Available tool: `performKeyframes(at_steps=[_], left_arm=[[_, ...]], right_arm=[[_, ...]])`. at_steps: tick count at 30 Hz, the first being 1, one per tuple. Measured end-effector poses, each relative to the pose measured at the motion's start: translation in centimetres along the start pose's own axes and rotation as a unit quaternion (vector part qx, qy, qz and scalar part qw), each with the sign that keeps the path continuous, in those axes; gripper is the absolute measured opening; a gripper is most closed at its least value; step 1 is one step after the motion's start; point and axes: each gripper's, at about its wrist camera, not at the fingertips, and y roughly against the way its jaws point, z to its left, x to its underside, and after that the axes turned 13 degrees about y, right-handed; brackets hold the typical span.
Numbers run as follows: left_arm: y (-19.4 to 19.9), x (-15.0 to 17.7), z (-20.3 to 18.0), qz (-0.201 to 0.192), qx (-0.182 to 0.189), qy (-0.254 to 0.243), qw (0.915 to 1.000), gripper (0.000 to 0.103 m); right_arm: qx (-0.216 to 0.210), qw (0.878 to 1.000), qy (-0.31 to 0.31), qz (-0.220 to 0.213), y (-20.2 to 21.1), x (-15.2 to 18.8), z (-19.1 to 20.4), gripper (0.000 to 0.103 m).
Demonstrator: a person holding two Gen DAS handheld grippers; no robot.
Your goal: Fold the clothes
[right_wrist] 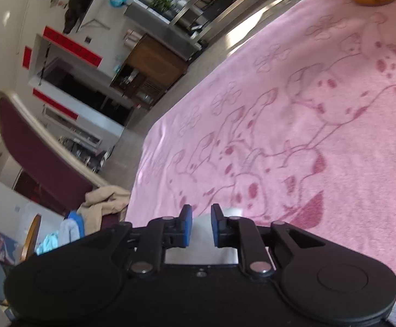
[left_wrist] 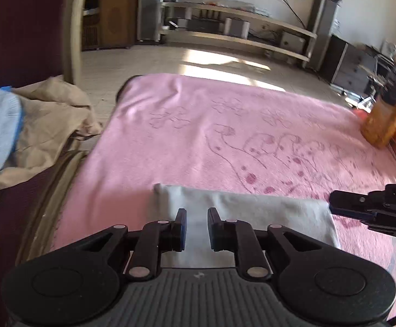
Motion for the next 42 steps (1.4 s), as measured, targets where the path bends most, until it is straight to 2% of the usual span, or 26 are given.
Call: performKeyframes(at_steps=[1,4,5,8,10,11,12,13,15,19,25,26,31,34,35,37,39,42], left_arm=[[-0.6,0.1,-0.5,0.006,0.002,-0.010,0.9999,0.017],[-2.5,0.3,-2.1,0.024,0.007,-0.040,0.9989,0.018],[-2.8,-0.1,-1.6,0.020,0.000,-0.019,0.9996,0.019],[-3.0,-1.3,-0.1,0.000,-0.030,0.033,0.9990,0.017],[-2.4,-1.7,0.2,-0.016,-0.074,0.041,0.9963,0.017],[-1.9,-1.8,0.2,-0.021,-0.106,0.033,0.9937,0.022],[-1.4,-1.9,0.1,-0.025,-0.137,0.025,0.9899,0.018],[-0.8,-1.8,0.0,-0.025,-0.158,0.009,0.9871,0.016],[0.8,-1.4,0.1,-0.021,-0.169,-0.014,0.9852,0.017],[5.0,0.1,-0.2,-0.017,-0.142,-0.035,0.9890,0.024],[9.0,4.3,-0.1,-0.017,-0.128,-0.094,0.9872,0.027],[9.5,5.1,0.1,-0.015,-0.128,-0.100,0.9866,0.027],[11.2,8.5,1.3,0.008,-0.107,-0.105,0.9887,0.027],[11.9,10.8,1.2,0.037,-0.068,-0.122,0.9895,0.027],[12.0,11.6,1.1,0.052,-0.049,-0.127,0.9893,0.027],[11.9,12.9,0.8,0.071,-0.032,-0.142,0.9869,0.027],[11.4,13.6,0.3,0.078,-0.032,-0.161,0.9834,0.027],[10.7,14.1,-0.1,0.088,-0.030,-0.172,0.9807,0.027]], right_arm=[[-0.013,1.000,0.001,0.016,-0.8,0.1,0.1,0.017],[-0.015,0.999,-0.008,0.044,-2.6,0.5,-0.3,0.017],[-0.018,0.999,-0.017,0.046,-3.0,0.6,-0.6,0.015],[-0.021,0.995,-0.095,0.001,-2.5,0.5,-3.2,0.012],[0.012,0.992,-0.126,-0.030,-1.2,0.2,-4.5,0.008],[0.042,0.991,-0.125,-0.038,0.0,-0.1,-4.5,0.012],[0.072,0.989,-0.125,-0.045,1.1,-0.4,-4.5,0.019],[0.089,0.987,-0.125,-0.050,2.3,-0.7,-4.3,0.020],[0.074,0.987,-0.132,-0.052,4.7,-0.8,-3.5,0.020],[0.059,0.992,-0.102,-0.051,9.8,-0.6,-0.2,0.025],[0.047,0.998,-0.032,-0.028,15.3,2.2,4.9,0.046],[0.047,0.998,-0.026,-0.021,15.7,3.1,5.4,0.050],[0.020,0.998,-0.049,0.029,15.6,8.2,5.7,0.052],[0.009,0.997,-0.059,0.057,14.0,10.5,5.3,0.052],[0.009,0.996,-0.054,0.067,13.5,11.1,5.4,0.051],[0.020,0.996,-0.015,0.080,12.7,11.8,6.4,0.041],[0.029,0.995,0.030,0.086,11.9,12.2,7.4,0.021],[0.009,0.994,0.058,0.092,10.9,12.6,8.1,0.019]])
